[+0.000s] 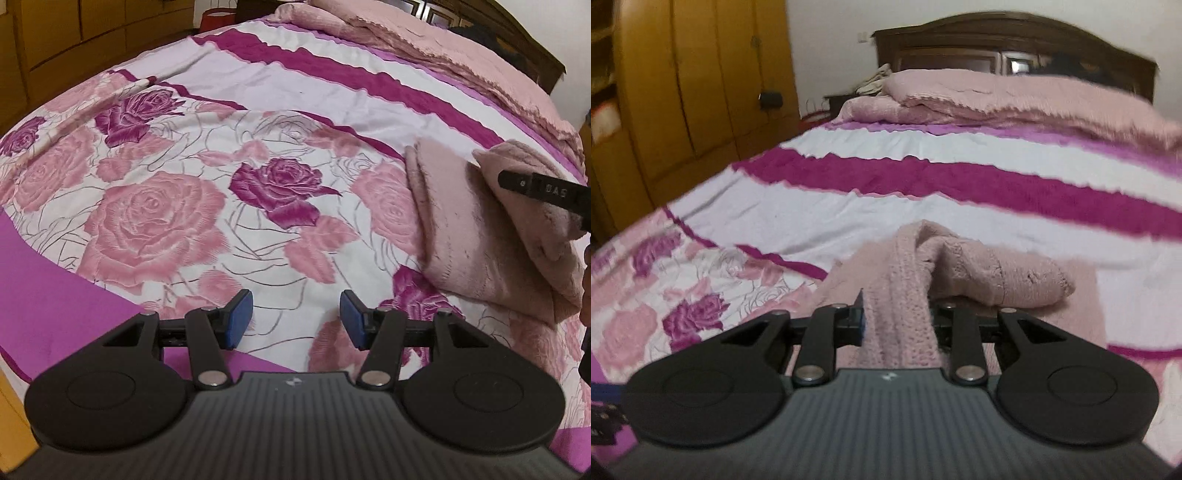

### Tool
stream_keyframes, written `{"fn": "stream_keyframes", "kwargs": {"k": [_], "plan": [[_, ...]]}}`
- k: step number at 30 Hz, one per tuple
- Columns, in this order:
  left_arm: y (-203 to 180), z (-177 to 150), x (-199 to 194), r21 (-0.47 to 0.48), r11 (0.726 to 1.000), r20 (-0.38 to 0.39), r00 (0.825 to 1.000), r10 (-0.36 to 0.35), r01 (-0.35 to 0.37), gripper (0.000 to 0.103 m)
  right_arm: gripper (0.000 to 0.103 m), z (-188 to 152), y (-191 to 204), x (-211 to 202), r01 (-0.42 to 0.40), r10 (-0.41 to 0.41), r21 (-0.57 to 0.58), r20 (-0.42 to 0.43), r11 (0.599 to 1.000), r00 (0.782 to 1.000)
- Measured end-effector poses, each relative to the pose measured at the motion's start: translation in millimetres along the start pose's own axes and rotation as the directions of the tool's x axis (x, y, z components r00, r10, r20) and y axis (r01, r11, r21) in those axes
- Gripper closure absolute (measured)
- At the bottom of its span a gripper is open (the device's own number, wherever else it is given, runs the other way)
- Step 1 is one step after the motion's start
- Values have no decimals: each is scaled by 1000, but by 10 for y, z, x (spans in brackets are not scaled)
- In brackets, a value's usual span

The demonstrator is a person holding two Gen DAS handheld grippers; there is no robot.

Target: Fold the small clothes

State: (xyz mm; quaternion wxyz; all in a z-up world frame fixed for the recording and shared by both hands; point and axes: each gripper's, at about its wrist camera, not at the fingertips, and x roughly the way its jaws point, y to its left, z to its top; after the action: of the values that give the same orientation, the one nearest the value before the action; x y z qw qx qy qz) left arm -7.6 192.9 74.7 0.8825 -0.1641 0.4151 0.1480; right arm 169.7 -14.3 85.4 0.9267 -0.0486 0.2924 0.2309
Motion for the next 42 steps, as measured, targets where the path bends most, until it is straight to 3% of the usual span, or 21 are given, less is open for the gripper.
{"fn": "stream_keyframes", "kwargs": {"k": [3, 9, 13, 16, 23, 29, 33, 40, 42], "plan": [[28, -6, -2, -1, 1000, -3, 1000, -6, 6, 43, 75, -92, 133, 180, -20, 21, 12, -60, 1000, 998], [89, -32, -27, 6, 1000, 3, 1000, 6, -6, 43, 74, -71, 417, 183, -33, 33, -19, -35, 999, 999], [106, -29, -16, -10, 1000, -1, 1000, 6, -6, 43, 60, -142, 470, 256, -43, 40, -40, -82, 998, 996], [63, -13, -57, 14, 1000, 12, 1000, 4, -4, 43, 44, -198, 462, 67, -107, 105, -23, -58, 994, 993], [-143, 156, -163, 81, 997, 54, 998, -18, 13, 43, 43, -282, 252, -597, -210, 209, 14, 56, 978, 976], [-558, 400, -230, 190, 980, 109, 991, -82, 60, 43, 43, -387, -232, -891, -113, 101, 97, 121, 989, 987], [-917, 578, -144, 264, 957, 105, 983, -152, 119, 43, 43, -472, -590, -894, -46, 25, 187, 112, 981, 993], [-1588, 790, 179, 398, 887, 65, 957, -282, 234, 43, 43, -623, -1009, -845, 17, -47, 275, 105, 961, 993], [-1760, 814, 353, 437, 868, 52, 957, -287, 237, 43, 43, -671, -1069, -798, 17, -48, 289, 98, 957, 994]]}}
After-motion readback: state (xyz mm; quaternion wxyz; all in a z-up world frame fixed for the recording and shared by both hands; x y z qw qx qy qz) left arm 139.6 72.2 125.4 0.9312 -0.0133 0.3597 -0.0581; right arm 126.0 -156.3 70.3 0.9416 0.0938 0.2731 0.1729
